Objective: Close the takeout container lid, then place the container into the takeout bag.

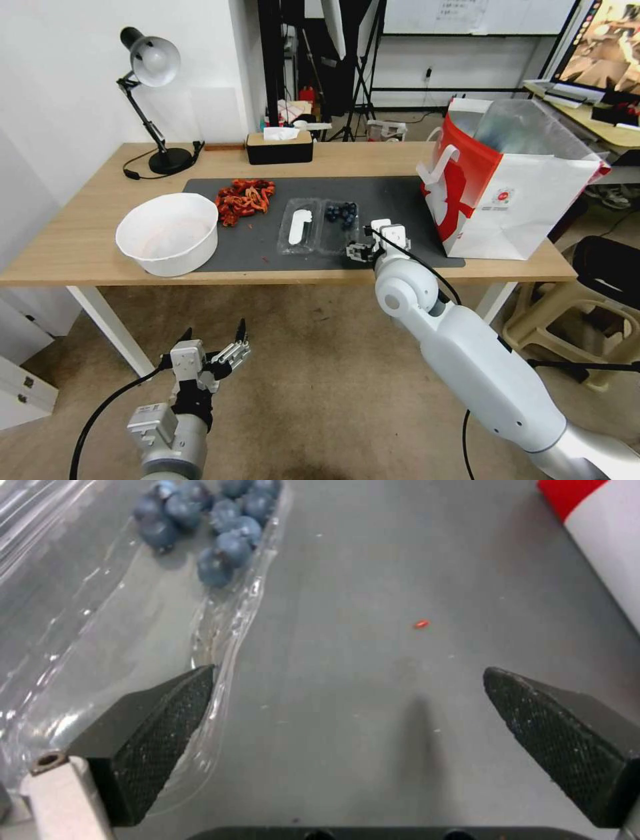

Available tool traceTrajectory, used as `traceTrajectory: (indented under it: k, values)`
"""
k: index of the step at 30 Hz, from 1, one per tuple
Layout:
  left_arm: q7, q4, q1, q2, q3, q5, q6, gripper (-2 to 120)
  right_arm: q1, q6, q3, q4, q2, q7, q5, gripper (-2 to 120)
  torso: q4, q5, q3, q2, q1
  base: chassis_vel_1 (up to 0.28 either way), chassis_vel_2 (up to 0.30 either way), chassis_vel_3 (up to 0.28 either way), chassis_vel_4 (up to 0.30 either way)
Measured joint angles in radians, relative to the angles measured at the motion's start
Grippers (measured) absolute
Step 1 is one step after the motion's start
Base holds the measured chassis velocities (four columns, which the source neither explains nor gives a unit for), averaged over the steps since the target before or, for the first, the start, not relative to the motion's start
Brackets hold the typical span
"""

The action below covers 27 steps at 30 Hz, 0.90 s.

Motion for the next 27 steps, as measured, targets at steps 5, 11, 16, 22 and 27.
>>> traceTrajectory:
  k: [5,11,16,22,27]
  values:
    - [0.0,0.002,-0.001,0.0,0.002,0.001,0.0,100,-0.002,0.0,0.014,-0.005,-0.012,-0.016,0.0,100,0.0,0.0,0.0,0.0,0.0,0.0,0.0,0.0,0.0]
    - [0.0,0.003,-0.001,0.0,0.002,0.001,-0.001,100,-0.011,0.0,0.024,-0.004,-0.017,-0.03,-0.005,100,0.0,0.0,0.0,0.0,0.0,0.0,0.0,0.0,0.0]
    - [0.0,0.005,-0.002,0.0,0.003,0.001,-0.004,100,-0.021,0.0,0.047,0.003,-0.017,-0.064,-0.011,100,0.0,0.0,0.0,0.0,0.0,0.0,0.0,0.0,0.0]
    - [-0.011,0.001,-0.002,0.002,0.005,-0.008,-0.006,100,-0.038,0.002,0.094,0.026,-0.019,-0.157,-0.018,100,0.0001,-0.0001,0.0,0.0,0.0,0.0,0.0,0.0,0.0]
    - [-0.011,-0.002,-0.002,0.001,0.004,-0.009,-0.013,100,-0.103,0.098,0.154,0.097,-0.047,-0.302,-0.099,100,0.0001,0.0,0.0,0.0,0.0,0.0,0.0,0.0,0.0]
